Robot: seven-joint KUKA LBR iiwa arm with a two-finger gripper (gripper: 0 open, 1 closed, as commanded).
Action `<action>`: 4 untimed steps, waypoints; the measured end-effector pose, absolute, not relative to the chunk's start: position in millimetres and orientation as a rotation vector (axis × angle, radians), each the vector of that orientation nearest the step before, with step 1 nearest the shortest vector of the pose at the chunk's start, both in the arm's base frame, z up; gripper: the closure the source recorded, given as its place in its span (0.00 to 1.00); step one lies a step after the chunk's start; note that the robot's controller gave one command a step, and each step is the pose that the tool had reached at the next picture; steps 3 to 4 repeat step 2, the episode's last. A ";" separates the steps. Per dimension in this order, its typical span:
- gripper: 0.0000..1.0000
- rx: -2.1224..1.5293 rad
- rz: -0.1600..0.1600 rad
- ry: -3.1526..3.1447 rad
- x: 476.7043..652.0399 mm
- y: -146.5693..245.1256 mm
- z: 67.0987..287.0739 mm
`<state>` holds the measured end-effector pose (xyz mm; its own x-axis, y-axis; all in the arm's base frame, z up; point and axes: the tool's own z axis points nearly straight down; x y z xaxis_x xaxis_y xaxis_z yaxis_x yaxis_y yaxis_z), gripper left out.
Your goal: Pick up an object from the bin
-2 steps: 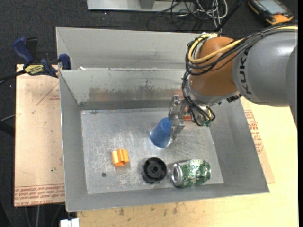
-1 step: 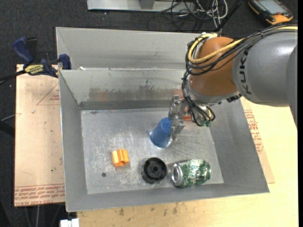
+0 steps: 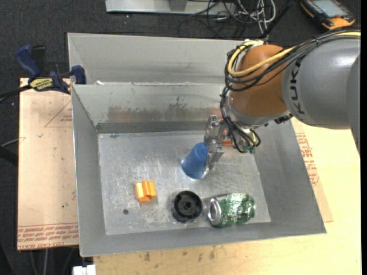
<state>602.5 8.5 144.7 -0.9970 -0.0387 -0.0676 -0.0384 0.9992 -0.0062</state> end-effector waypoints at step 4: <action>1.00 -0.059 -0.008 3.073 602.5 8.5 144.7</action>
Offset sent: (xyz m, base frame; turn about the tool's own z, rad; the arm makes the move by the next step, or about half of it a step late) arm 0.0000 0.0000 0.0000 0.0000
